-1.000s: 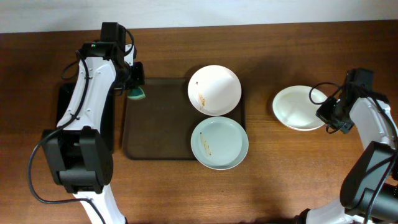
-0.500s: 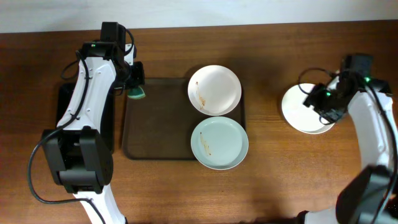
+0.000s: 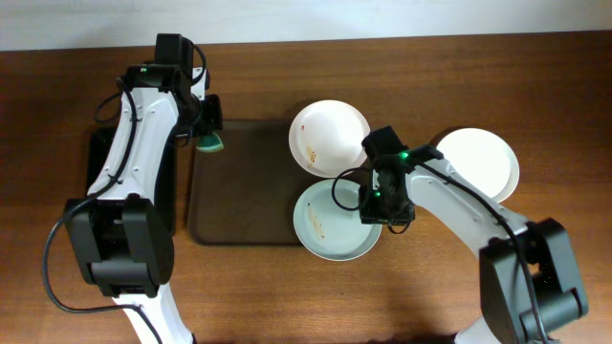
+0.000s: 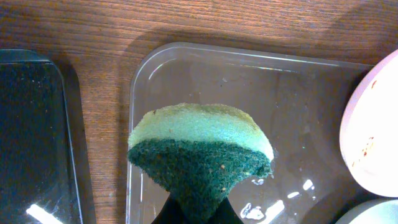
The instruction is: Clean dirty plates on tray and stack at the side
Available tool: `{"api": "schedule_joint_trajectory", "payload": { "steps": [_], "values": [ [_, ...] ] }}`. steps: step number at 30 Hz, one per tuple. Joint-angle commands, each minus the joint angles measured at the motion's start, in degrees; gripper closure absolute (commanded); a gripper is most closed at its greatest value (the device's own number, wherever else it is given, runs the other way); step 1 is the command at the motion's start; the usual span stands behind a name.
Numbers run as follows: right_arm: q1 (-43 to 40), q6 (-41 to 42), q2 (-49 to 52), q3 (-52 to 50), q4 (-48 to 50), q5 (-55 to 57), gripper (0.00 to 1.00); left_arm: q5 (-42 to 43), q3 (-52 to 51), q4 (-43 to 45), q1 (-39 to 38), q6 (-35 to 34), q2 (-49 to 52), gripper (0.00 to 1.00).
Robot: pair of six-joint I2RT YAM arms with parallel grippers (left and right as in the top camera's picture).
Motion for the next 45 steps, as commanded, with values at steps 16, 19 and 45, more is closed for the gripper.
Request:
{"api": "schedule_joint_trajectory", "payload": {
  "steps": [16, 19, 45],
  "values": [
    [1.81, 0.28, 1.84, -2.14, 2.71, 4.70, 0.82, 0.66, 0.44, 0.07, -0.22, -0.72, 0.37, 0.99],
    [2.14, 0.26, 1.84, -2.12, 2.78, 3.74, 0.96, 0.66, 0.44, 0.07, -0.22, -0.72, 0.39, 0.99],
    [17.92, 17.94, 10.86, 6.80, 31.21, 6.86, 0.66, 0.68, 0.44, 0.02, -0.22, -0.72, 0.39, 0.99]
  ]
}}
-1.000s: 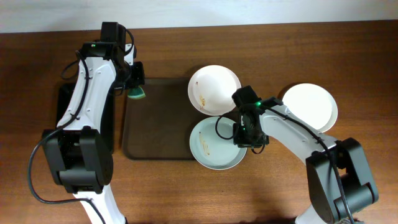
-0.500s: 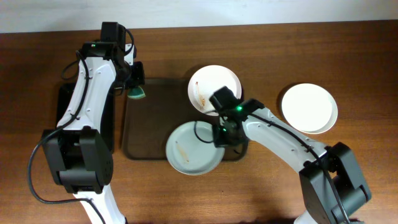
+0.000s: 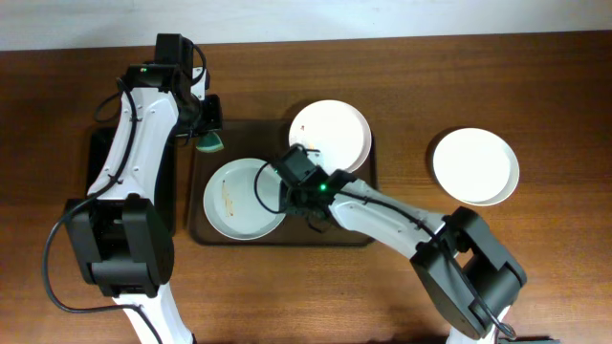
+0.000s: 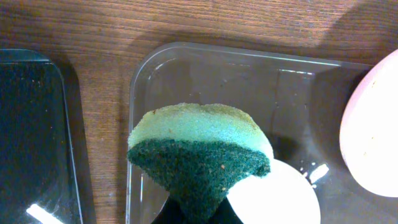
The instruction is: Clean dirty plates on tray and stack at the side
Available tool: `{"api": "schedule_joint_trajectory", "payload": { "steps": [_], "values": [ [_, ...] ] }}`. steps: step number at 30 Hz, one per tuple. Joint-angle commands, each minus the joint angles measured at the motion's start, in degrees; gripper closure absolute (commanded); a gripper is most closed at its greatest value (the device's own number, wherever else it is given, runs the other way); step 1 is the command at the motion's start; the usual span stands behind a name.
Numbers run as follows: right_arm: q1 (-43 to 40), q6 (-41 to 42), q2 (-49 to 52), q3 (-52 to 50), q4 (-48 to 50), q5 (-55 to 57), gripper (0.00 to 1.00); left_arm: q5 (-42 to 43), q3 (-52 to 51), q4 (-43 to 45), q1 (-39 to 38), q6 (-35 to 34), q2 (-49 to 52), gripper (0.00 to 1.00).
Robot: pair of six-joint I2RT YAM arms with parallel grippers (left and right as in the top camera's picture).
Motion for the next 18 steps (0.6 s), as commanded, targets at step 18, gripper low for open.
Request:
{"api": "schedule_joint_trajectory", "payload": {
  "steps": [18],
  "values": [
    [-3.85, -8.28, 8.81, 3.61, 8.20, -12.20, 0.96, 2.36, 0.42, -5.88, -0.22, -0.72, 0.39, 0.99]
  ]
}}
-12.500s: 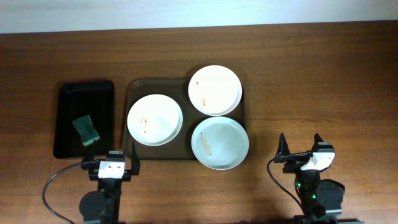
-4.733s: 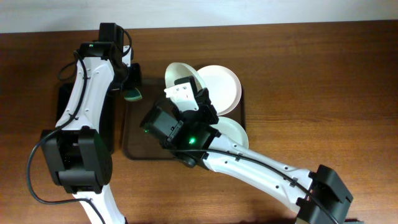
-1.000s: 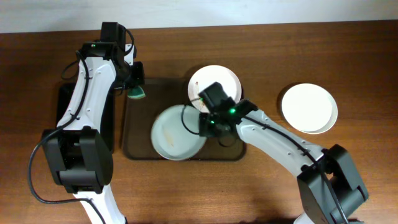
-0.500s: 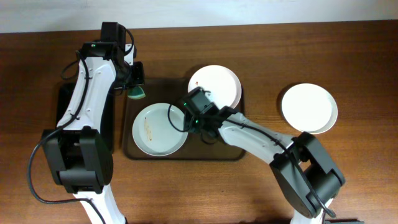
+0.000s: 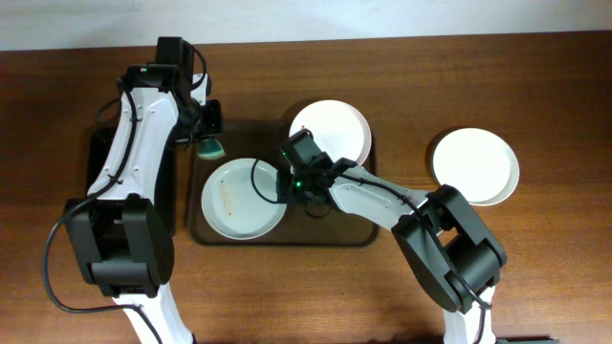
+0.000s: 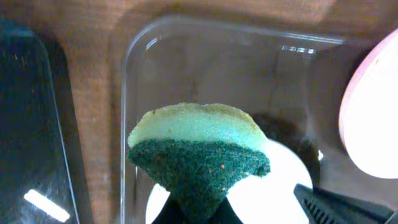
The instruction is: Clean dirty plates on tray and stack at the side
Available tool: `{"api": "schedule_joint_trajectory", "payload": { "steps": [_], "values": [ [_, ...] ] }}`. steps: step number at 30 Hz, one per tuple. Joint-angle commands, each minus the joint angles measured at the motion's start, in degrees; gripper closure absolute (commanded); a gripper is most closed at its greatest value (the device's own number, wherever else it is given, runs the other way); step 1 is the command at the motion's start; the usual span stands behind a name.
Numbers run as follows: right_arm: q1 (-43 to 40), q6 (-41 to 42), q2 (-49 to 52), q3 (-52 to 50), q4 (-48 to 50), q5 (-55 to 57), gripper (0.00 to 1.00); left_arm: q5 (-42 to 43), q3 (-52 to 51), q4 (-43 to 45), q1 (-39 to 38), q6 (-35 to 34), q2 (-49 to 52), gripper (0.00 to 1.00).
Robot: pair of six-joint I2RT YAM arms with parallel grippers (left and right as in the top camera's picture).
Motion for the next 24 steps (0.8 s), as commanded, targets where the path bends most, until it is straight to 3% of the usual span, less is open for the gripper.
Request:
{"api": "schedule_joint_trajectory", "payload": {
  "steps": [1, 4, 9, 12, 17, 24],
  "values": [
    [0.13, 0.37, 1.31, 0.81, 0.20, -0.11, 0.96, 2.51, 0.20, -4.24, -0.22, -0.72, 0.42, 0.99],
    [-0.04, 1.46, 1.31, 0.83, 0.17, -0.11, 0.96, 5.29, -4.52, -3.56, -0.98, -0.70, 0.44, 0.99],
    [-1.03, 2.51, 1.31, 0.81, -0.26, -0.92, 0.96, 4.37, -19.04, 5.51, -2.21, -0.76, 0.44, 0.99],
    [-1.03, 2.54, 1.31, 0.81, -0.22, -0.92, 0.96, -1.07, -23.91, 8.35, -2.21, -5.31, 0.44, 0.99],
    [-1.03, 2.51, 1.31, 0.81, -0.17, -0.90, 0.96, -6.12, -28.57, 10.75, -4.17, -6.78, 0.44, 0.99],
    [-1.03, 2.49, 1.31, 0.81, -0.04, -0.92, 0.96, -15.37, -34.42, 30.27, -8.90, -6.71, 0.48, 0.99]
  ]
}}
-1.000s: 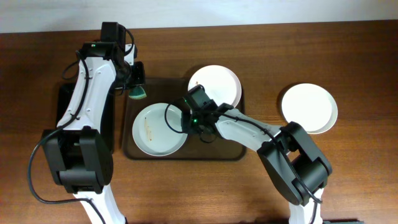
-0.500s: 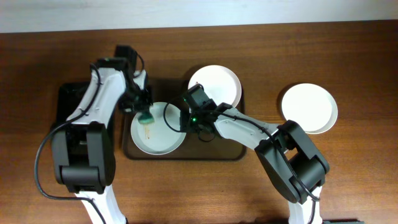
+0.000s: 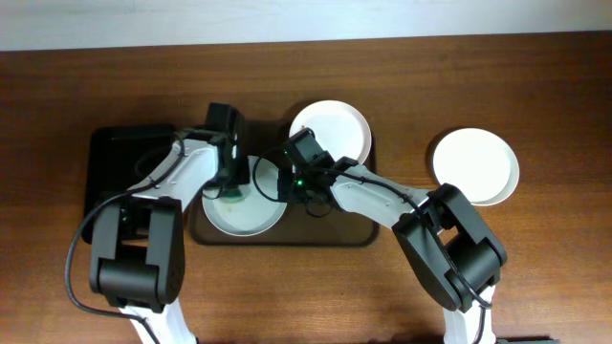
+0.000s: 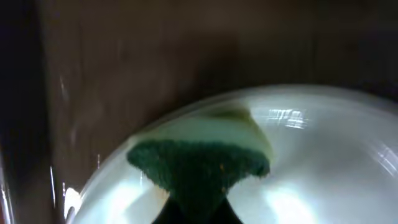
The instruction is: Clean dirty plates on tray and stack at the side
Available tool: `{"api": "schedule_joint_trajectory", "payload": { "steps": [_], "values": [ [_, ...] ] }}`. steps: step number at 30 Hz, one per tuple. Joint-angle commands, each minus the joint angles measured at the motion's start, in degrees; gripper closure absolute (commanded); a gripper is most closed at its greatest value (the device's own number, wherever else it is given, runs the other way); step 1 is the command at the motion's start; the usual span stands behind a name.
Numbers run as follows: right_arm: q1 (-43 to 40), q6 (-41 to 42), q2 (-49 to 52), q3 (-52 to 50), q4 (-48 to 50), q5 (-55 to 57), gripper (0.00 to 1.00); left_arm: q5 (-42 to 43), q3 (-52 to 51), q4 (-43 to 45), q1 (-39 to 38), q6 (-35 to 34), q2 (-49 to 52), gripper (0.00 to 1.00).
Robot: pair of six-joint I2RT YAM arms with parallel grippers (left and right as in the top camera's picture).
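Note:
A pale green plate (image 3: 253, 212) lies in the left half of the brown tray (image 3: 316, 230). My left gripper (image 3: 232, 187) is shut on a green-and-yellow sponge (image 4: 199, 163), whose tip presses into the plate's (image 4: 311, 155) bowl. At the plate's right rim sits my right gripper (image 3: 286, 186), shut on that rim. A white plate (image 3: 330, 132) with brown specks rests at the tray's back right. One clean white plate (image 3: 475, 164) lies on the table to the right.
A black bin (image 3: 120, 167) stands left of the tray, partly under my left arm. My right arm (image 3: 382, 199) stretches across the tray's right half. Bare wooden table surrounds the tray at the front and far right.
My left gripper has moved with the sponge from the tray's back left corner down onto the pale green plate. The right gripper stays at the plate's right rim.
At first the pale green plate hung off the tray's front right edge with my right gripper on it, and the left held the sponge over the back left corner. Then the plate lay in the tray's left half. Now the sponge touches it.

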Motion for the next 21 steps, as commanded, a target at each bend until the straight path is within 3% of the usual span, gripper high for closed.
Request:
{"api": "schedule_joint_trajectory", "payload": {
  "steps": [1, 3, 7, 9, 11, 14, 17, 19, 21],
  "values": [
    [-0.33, 0.26, 1.16, 0.76, 0.13, -0.26, 0.96, -5.84, -2.86, 4.00, -0.85, -0.74, 4.11, 0.99],
    [-0.33, 0.26, 1.16, 0.76, 0.13, -0.28, 0.96, -5.70, -2.86, 1.55, -0.85, -0.74, 4.11, 0.99],
    [-0.33, 0.26, 1.16, 0.76, -0.09, -0.28, 0.96, 1.31, -2.86, -15.08, -0.90, -0.66, 4.11, 0.99],
    [-0.33, 0.26, 1.16, 0.76, -0.28, -0.31, 0.96, 5.07, -2.86, -16.98, -0.92, 3.04, 4.11, 0.99],
    [-0.33, 0.26, 1.16, 0.76, -0.28, -0.31, 0.96, 6.84, -2.91, -13.25, -0.92, 6.43, 4.11, 0.99],
    [-0.33, 0.26, 1.16, 0.76, -0.31, -0.31, 0.96, 6.45, -2.95, -1.66, -0.90, 7.54, 4.11, 0.99],
    [-0.33, 0.26, 1.16, 0.76, -0.55, -0.28, 0.96, 5.66, -2.95, 9.33, -0.90, 13.70, 4.11, 0.99],
    [-0.44, 0.26, 1.16, 0.76, -0.55, -0.31, 0.96, 4.48, -2.95, 10.62, -0.90, 13.60, 4.11, 0.99],
    [-1.01, 0.26, 1.16, 0.76, -0.98, -0.33, 0.96, -2.91, -2.95, 6.21, -0.90, 8.59, 4.11, 0.99]
  ]
}}
